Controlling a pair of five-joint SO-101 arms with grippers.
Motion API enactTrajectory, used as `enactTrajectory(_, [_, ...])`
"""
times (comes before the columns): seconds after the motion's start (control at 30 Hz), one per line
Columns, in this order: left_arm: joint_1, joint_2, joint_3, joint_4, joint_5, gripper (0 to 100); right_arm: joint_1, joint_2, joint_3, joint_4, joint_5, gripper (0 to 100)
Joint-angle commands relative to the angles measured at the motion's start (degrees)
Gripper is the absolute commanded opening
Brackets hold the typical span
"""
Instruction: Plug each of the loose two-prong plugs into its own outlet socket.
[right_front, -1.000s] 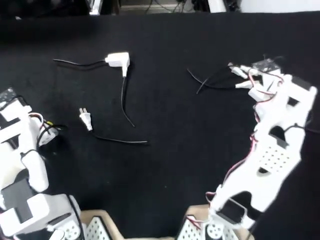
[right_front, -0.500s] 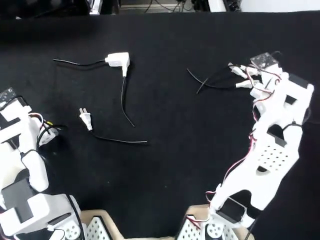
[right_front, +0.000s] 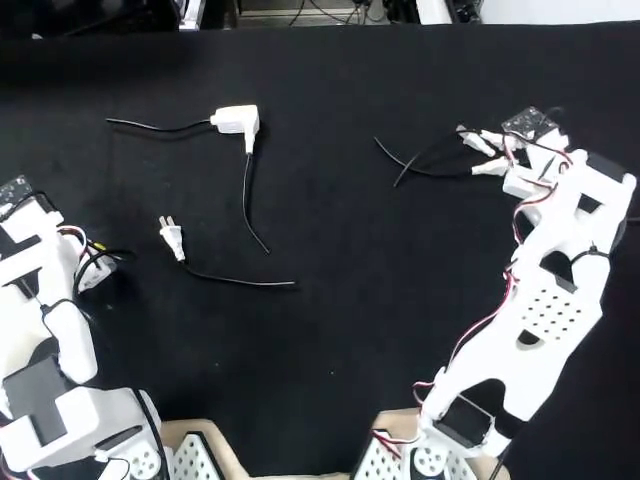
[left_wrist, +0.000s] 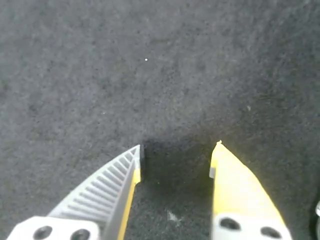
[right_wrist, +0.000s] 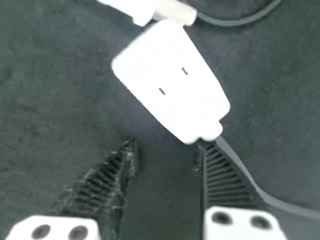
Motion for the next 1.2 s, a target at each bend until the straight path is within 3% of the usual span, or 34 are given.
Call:
enactTrajectory(0.0, [0.4, -1.1, -0.4, -0.8, -0.4, 23, -0.1, -6.0, -2.5, -0.5, -2.1, 19.7])
enactTrajectory(0.23, [0.4, -1.1, -0.3, -0.8, -0.4, 23, -5.3, -7.6, -2.9, 0.5, -4.5, 40.2])
enactTrajectory(0.33, [0.5, -1.1, -0.3, -0.8, -0.4, 23, -6.8, -6.5, -2.5, -0.1, -4.7, 43.7])
enactTrajectory(0.57, [0.5, -1.1, -0.3, -0.8, -0.3, 23, -8.2, 0.5, -4.6, -0.1, -4.6, 36.0])
enactTrajectory(0.8, [0.5, -1.1, -0.3, -0.8, -0.3, 23, -7.8, 11.1, -15.7, 0.8, -4.6, 25.6])
enactTrajectory(1.17, [0.5, -1.1, -0.3, -0.8, -0.2, 23, -7.7, 17.8, -38.9, 21.1, -4.7, 5.7])
